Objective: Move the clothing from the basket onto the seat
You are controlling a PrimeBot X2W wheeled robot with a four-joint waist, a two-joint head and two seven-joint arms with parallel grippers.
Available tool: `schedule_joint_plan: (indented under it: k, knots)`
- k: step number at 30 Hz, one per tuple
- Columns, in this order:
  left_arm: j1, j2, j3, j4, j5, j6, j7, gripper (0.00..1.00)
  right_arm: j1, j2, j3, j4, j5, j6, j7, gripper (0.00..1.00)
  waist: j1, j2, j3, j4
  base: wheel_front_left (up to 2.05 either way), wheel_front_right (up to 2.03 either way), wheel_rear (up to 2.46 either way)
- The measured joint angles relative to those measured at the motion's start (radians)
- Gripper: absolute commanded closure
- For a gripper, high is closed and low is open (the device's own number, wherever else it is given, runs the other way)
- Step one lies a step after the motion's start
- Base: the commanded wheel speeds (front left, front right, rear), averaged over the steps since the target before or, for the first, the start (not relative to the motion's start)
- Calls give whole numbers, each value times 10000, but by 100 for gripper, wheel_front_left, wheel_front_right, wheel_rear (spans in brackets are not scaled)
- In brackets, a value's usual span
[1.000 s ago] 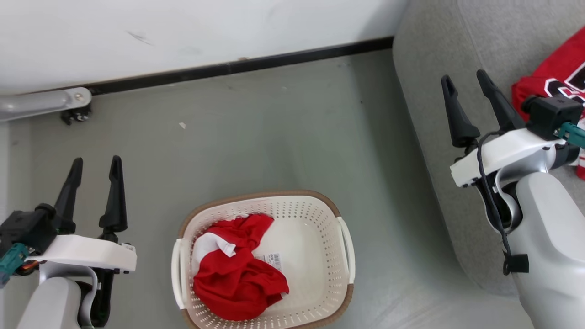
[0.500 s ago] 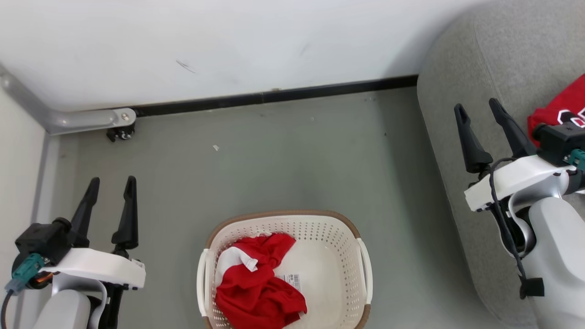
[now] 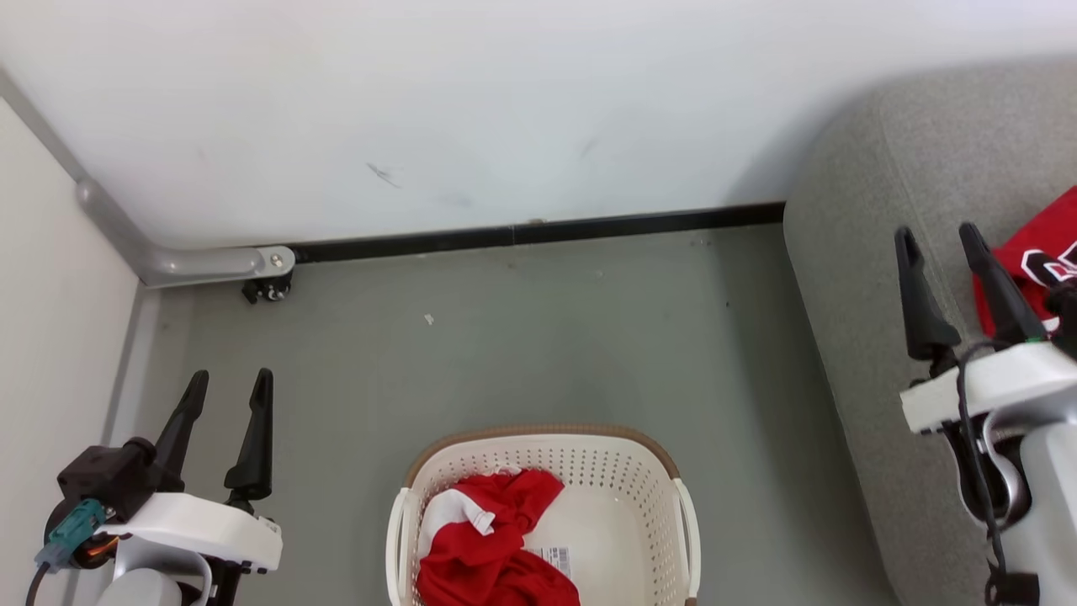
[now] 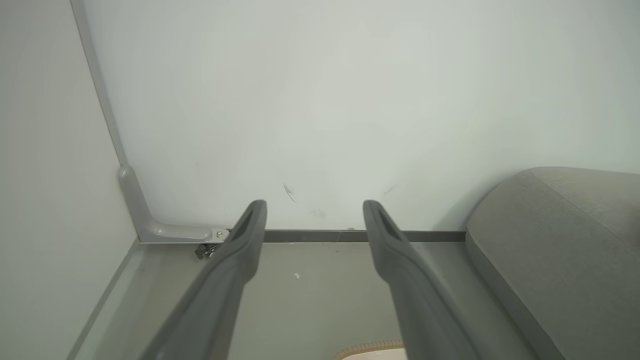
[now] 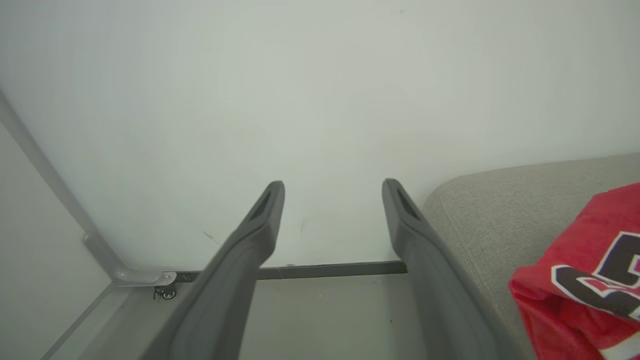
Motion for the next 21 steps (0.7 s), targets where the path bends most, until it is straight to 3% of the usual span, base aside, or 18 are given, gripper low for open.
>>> schedule_joint_plan:
  k: [21]
  knots:
    - [1049, -255, 717, -428, 662, -174, 0, 0, 2718, 640, -662, -1273, -54, 0, -2, 0, 0, 0, -1314, 206, 0, 0, 0]
